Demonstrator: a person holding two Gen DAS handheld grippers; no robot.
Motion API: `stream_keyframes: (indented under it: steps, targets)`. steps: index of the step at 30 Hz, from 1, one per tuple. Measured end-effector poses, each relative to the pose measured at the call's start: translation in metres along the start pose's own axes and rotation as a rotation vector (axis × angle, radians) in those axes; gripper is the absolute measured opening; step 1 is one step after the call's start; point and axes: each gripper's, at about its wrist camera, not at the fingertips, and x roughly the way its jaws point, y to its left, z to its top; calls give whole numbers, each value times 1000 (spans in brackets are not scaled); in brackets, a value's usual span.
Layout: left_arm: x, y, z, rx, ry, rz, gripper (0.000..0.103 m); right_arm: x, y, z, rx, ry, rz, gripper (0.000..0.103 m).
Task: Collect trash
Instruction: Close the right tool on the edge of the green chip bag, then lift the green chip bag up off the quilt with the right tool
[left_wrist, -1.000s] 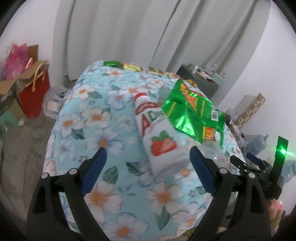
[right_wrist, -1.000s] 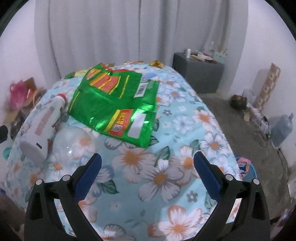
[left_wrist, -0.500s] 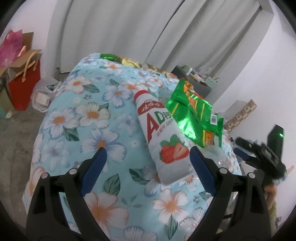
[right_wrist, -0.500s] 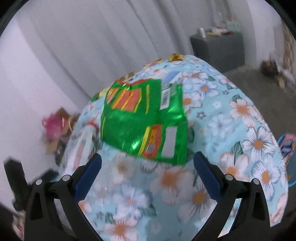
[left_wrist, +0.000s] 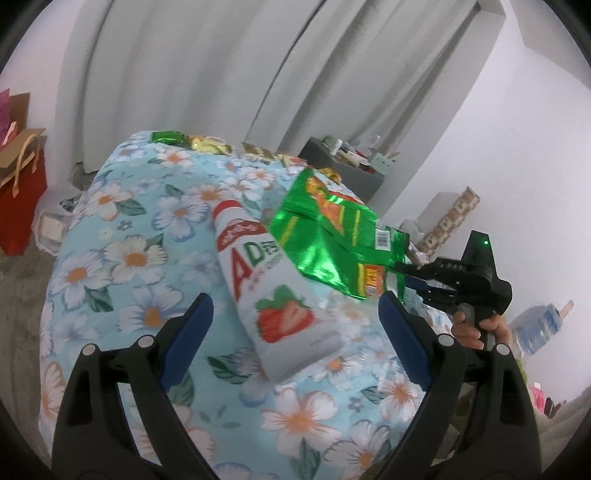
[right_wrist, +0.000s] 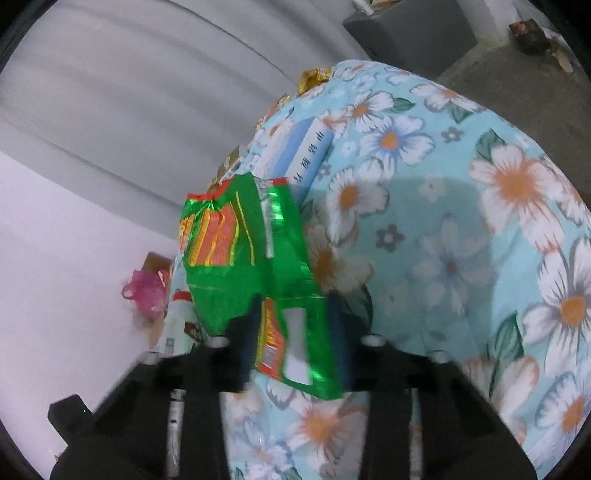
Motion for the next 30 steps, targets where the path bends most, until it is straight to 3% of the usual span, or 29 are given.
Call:
stream_keyframes:
  steps: [5,9,14,16,18,21,25,30]
  targets:
    - [4,-28,-4,22,36,-76,86,-27,-9,-23,7,-12,34,7]
    - [14,-58,-17,46,97,-150,86,-54,-17,-48,9,-23,13,6]
    - [39,-74,-34,-14,215,-216,73,-75,-29,-90,20,64,14,7]
    - [49,-76,-39,-37,251,-223,70,-84,-32,-105,11,109,1,13]
    - [56,-78,-42,-50,272,-225,67,-96,-36,-113,-3,119,-43,26]
    - [64,-82,-43,-45,283,-219,63,-128,-36,-110,-63,22,-151,41]
    - [72,-88,-40,-30,290,-220,58,-151,-29,-93,-126,-89,-250,41]
    - [79,-96,-38,-6,294,-245,53,-149,-17,-66,-182,-176,-312,41]
